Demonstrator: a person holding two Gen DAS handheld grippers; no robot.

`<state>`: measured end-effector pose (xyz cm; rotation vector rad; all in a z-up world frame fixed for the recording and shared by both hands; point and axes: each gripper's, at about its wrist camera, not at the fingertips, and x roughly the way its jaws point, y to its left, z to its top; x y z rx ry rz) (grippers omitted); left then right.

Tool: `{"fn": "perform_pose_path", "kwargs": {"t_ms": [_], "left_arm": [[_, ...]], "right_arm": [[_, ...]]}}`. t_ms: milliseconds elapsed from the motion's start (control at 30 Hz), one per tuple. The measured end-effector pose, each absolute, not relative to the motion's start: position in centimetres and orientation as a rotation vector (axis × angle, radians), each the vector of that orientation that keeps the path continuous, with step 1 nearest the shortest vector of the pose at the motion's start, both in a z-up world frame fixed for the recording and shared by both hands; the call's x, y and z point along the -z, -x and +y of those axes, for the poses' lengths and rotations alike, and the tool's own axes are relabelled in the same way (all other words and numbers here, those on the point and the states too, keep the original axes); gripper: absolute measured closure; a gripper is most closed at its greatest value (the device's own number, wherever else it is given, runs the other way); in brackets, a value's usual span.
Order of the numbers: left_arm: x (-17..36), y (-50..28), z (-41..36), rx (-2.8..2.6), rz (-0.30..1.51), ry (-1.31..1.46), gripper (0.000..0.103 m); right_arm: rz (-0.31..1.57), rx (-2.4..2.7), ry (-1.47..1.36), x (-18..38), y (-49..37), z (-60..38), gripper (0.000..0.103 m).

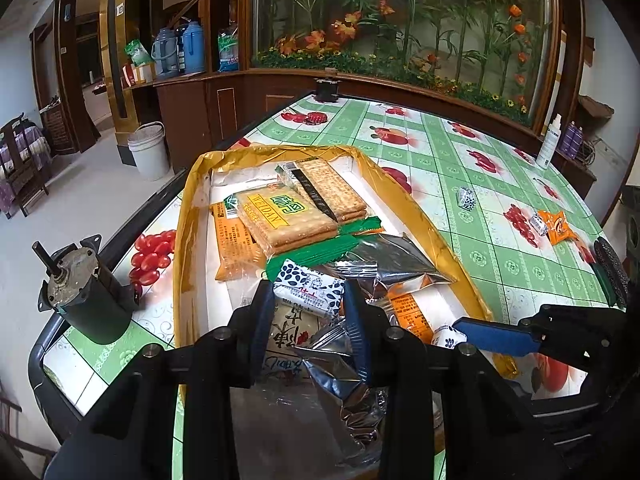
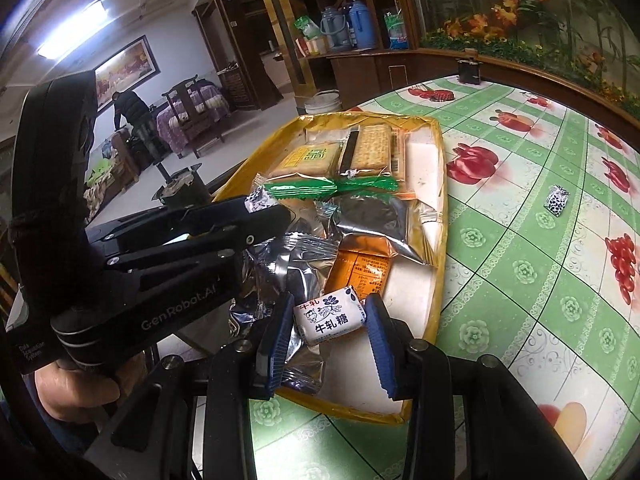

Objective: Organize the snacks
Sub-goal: 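Lower both candies into the tray and open both grippers, then move the right gripper to the orange snack bag while the left moves to another candy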

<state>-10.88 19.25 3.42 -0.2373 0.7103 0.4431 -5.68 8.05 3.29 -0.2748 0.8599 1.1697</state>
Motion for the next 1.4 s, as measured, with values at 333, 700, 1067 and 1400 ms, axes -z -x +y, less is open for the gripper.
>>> {"fn": "perform_pose_path", "kwargs": {"t_ms": [333, 700, 1067, 1400], "left_arm": [[-3.7, 10.5, 19.1, -0.447, 0.707, 0.224, 0.070], [-3.9, 10.1, 18.7, -0.465, 0.699, 0.194, 0.067], [-4.6, 10.2, 17.8, -0.501, 0.670, 0.128, 0.061], [-4.9, 10.4, 17.2, -0.539, 0.653, 0.064, 0.061]], "right_arm": [[0.861, -1.177, 0.259, -3.4, 5.7, 7.9, 0.064], [0.844, -1.194, 0.220, -4.1, 5.5, 7.2, 0.059], [0.838, -1.192, 0.181, -4.6, 5.1, 6.6, 0.058], [0.842, -1.188, 0.155, -4.9, 4.7, 6.1, 0.057]]}}
